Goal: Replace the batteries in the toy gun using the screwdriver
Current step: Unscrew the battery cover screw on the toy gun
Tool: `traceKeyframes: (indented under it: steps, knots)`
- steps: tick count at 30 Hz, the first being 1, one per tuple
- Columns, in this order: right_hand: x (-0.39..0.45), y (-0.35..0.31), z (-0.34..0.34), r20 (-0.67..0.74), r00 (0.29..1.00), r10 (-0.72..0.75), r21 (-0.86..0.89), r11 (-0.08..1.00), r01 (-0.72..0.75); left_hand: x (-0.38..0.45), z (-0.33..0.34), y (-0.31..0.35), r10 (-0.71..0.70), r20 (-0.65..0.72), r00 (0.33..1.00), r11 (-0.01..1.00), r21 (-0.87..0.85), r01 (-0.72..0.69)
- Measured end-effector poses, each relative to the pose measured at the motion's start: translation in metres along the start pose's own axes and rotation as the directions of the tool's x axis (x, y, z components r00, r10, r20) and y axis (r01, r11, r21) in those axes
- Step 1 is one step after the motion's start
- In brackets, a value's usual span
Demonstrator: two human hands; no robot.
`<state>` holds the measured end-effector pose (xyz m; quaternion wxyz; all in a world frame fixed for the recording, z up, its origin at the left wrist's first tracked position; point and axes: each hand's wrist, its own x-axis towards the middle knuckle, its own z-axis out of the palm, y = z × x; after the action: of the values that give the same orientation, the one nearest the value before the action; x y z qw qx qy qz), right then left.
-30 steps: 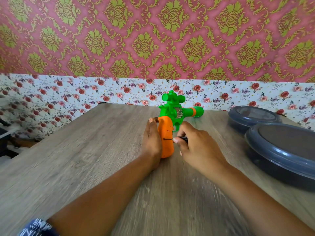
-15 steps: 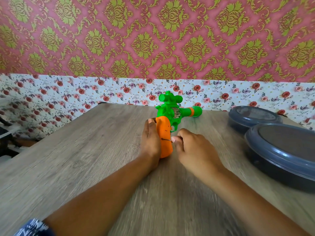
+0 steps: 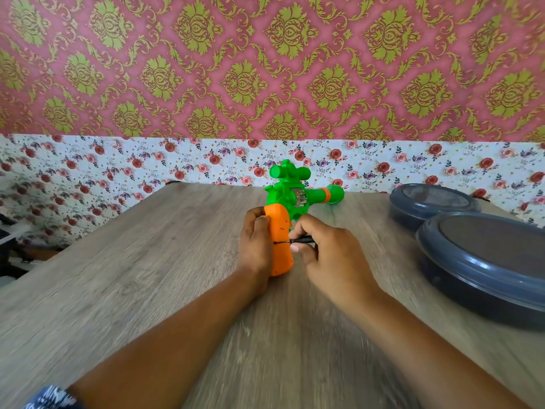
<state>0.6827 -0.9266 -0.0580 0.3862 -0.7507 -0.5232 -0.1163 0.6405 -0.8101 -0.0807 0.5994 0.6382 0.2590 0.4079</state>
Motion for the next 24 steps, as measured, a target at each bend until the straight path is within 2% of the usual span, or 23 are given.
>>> traceKeyframes:
  steps: [2,4,6,9,11,14,16,24]
  knots:
    - [-0.0007,-0.0015,0.0028,0.036,0.999,-0.023,0.064,0.998,0.02,-0.0003,-0.0004,0.0,0.008,0.013,1.0,1.0,0.029,-0.008]
    - [-0.0021,-0.0024,0.0052,0.035,0.998,-0.053,0.047,0.998,0.052,-0.0003,-0.0004,-0.0012,0.004,0.028,1.0,1.0,0.021,-0.005]
    - [-0.0042,-0.0016,0.004,0.0,0.999,-0.032,-0.052,0.998,0.032,-0.0005,0.0002,-0.001,-0.005,0.025,1.0,1.0,-0.028,0.006]
    - [-0.0031,0.0033,-0.0012,-0.011,0.997,0.074,-0.239,0.968,-0.074,-0.0014,0.0002,0.0004,-0.007,0.027,1.0,0.999,-0.048,0.008]
    - [-0.0016,0.0043,-0.0027,-0.017,0.998,0.064,-0.26,0.963,-0.066,-0.0022,0.0003,-0.0005,0.005,0.032,0.999,1.0,-0.021,-0.004]
    - [-0.0004,0.0029,-0.0012,-0.021,0.997,-0.068,-0.234,0.97,0.061,-0.0008,0.0005,-0.0041,0.029,0.029,0.999,0.999,0.012,-0.029]
    - [-0.0004,0.0029,-0.001,-0.018,0.994,-0.104,-0.193,0.976,0.099,-0.0011,0.0008,-0.0031,0.019,0.031,0.999,1.0,0.005,-0.019]
    - [-0.0007,0.001,0.0013,0.007,0.998,-0.059,0.063,0.996,0.058,-0.0016,-0.0003,-0.0008,0.024,0.047,0.999,0.999,-0.026,-0.023]
